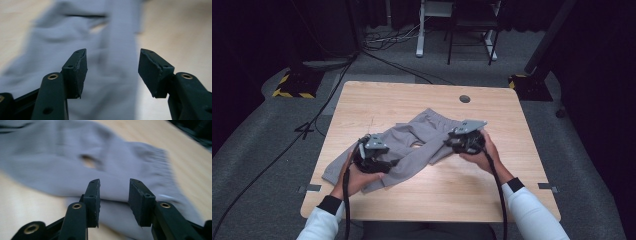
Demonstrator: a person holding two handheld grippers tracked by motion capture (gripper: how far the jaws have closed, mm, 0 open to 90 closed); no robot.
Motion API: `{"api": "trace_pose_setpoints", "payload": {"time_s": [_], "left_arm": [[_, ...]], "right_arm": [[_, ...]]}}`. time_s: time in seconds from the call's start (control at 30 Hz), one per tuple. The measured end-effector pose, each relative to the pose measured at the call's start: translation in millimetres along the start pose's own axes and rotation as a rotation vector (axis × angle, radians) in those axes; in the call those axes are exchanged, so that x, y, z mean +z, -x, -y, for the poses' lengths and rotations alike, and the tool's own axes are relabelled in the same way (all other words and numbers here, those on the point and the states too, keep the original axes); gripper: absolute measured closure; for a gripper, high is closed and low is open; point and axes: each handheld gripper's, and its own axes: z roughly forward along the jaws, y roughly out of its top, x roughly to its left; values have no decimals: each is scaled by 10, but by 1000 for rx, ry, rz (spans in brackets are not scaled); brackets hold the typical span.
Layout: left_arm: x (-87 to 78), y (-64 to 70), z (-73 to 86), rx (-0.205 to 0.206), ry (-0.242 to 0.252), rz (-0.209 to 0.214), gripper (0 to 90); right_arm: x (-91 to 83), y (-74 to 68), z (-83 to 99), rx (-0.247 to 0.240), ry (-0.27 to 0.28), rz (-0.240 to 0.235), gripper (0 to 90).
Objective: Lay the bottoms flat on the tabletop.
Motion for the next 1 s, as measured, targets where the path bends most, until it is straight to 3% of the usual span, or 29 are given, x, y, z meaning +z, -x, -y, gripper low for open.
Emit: {"api": "trace_pose_setpoints", "payload": {"time_s": [0.03, 0.1, 0.17, 0.23, 0.37, 0.47, 0.57, 0.6, 0.8, 0.93, 1.0], "left_arm": [[34, -117, 43, -36, -13, 1, 415], [97, -306, 127, -48, -40, -76, 415], [148, -447, 203, -79, -55, -103, 423], [160, -562, 281, -148, -24, -96, 425], [141, -745, 416, -253, 24, -101, 440], [146, -791, 497, -270, 5, -112, 448], [180, -816, 557, -270, -13, -135, 456], [188, -831, 573, -280, -11, -111, 460], [191, -856, 615, -323, -7, -106, 467], [191, -826, 609, -313, -15, -112, 461], [183, -815, 607, -305, -26, -116, 461]], "right_arm": [[47, -121, -11, -30, 8, -51, 629], [170, -361, -44, -96, 8, -144, 639], [312, -576, -88, -142, 1, -217, 627], [453, -764, -139, -160, 3, -269, 571], [723, -1101, -239, -212, -11, -323, 490], [893, -1267, -303, -246, -31, -324, 461], [1038, -1357, -337, -255, -58, -307, 482], [1076, -1364, -340, -248, -62, -310, 505], [1132, -1278, -360, -188, -68, -288, 848], [1044, -1211, -304, -189, -91, -303, 873], [920, -1196, -230, -204, -105, -338, 874]]}}
